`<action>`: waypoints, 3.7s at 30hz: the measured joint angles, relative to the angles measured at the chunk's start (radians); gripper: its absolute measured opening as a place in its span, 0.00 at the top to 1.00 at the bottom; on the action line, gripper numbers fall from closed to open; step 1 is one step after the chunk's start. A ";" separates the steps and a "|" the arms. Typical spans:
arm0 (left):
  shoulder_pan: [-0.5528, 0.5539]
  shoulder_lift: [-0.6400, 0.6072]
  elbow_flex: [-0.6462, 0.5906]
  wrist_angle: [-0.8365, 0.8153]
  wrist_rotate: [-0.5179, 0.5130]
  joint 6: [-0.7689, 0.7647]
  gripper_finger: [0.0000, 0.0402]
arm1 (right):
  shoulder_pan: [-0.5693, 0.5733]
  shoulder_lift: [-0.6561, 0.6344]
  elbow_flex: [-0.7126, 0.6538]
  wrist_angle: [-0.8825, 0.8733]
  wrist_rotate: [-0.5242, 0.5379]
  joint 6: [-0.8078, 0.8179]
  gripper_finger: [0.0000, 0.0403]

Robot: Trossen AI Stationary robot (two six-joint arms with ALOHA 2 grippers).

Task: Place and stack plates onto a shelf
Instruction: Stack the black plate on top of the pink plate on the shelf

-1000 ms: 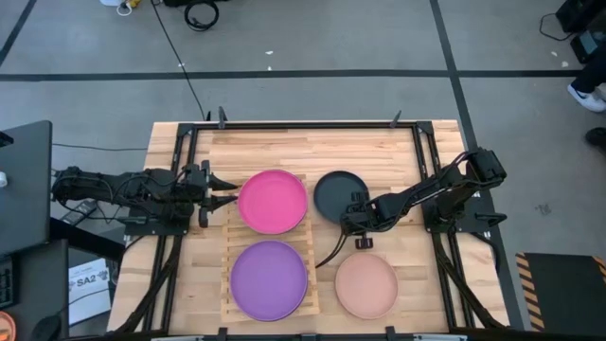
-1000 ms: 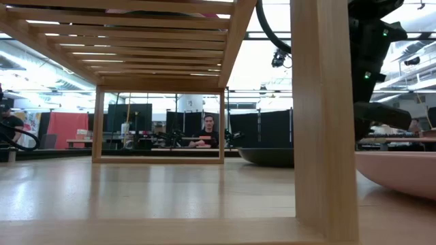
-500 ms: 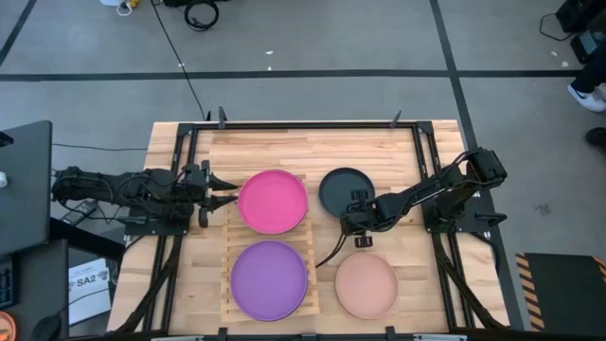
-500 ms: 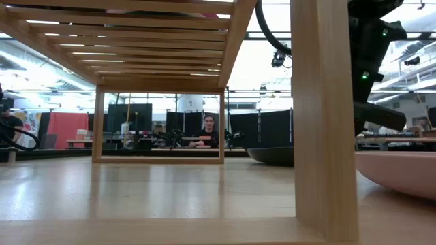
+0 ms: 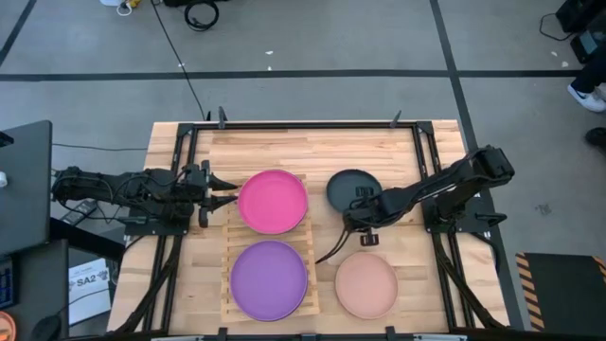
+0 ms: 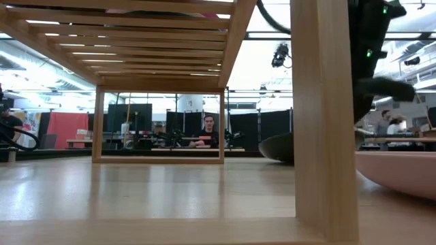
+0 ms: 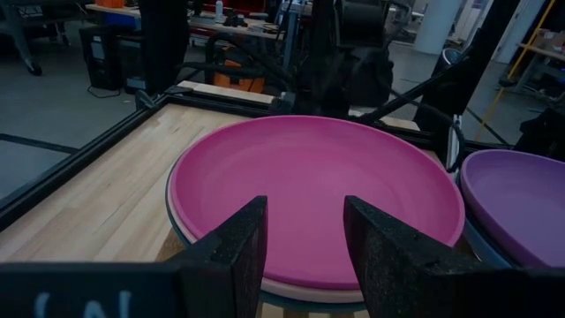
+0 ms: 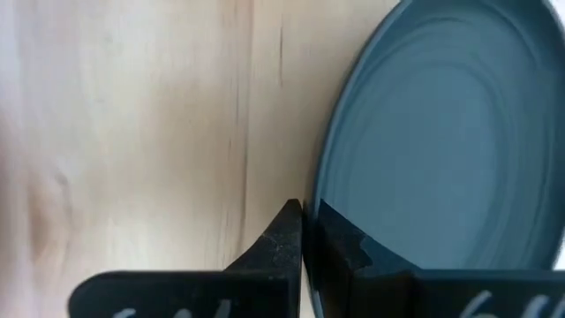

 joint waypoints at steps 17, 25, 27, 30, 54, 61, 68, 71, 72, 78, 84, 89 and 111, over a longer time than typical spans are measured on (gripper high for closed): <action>0.000 0.000 0.000 0.000 0.000 0.000 0.61 | 0.000 -0.295 0.002 -0.099 0.026 0.043 0.95; 0.000 0.000 0.000 0.000 0.000 0.000 0.61 | 0.000 -0.434 0.003 -0.094 0.031 0.043 0.95; 0.000 0.000 0.000 0.000 0.000 0.000 0.61 | 0.000 -0.458 0.003 -0.079 0.045 0.041 0.95; 0.000 0.000 0.000 0.000 0.000 0.000 0.61 | 0.000 -0.490 0.003 -0.056 0.064 0.035 0.95; 0.000 0.000 0.000 0.000 0.000 0.000 0.61 | 0.000 -0.511 0.201 0.102 0.080 -0.227 0.95; 0.000 0.000 0.000 0.000 0.000 0.000 0.61 | 0.003 -0.426 0.400 0.099 0.073 -0.361 0.95; 0.000 0.000 0.000 0.000 0.000 0.000 0.61 | 0.004 -0.275 0.556 0.098 -0.012 -0.455 0.95; 0.000 0.000 0.000 0.000 0.000 0.000 0.61 | 0.014 -0.205 0.605 0.099 -0.095 -0.496 0.95; 0.000 0.000 0.000 0.000 0.000 0.000 0.61 | 0.017 -0.184 0.618 0.098 -0.124 -0.516 0.95; 0.000 0.000 0.000 0.000 0.000 0.000 0.61 | 0.039 -0.070 0.679 0.098 -0.191 -0.641 0.95; 0.000 0.000 0.000 0.000 0.030 0.000 0.61 | 0.031 0.001 0.704 0.097 -0.187 -0.700 0.95; 0.000 0.000 0.000 -0.001 0.078 0.000 0.61 | 0.007 0.028 0.704 0.096 -0.188 -0.701 0.95; 0.000 -0.001 0.043 -0.035 0.391 -0.024 0.61 | -0.015 0.074 0.705 0.106 -0.228 -0.690 0.95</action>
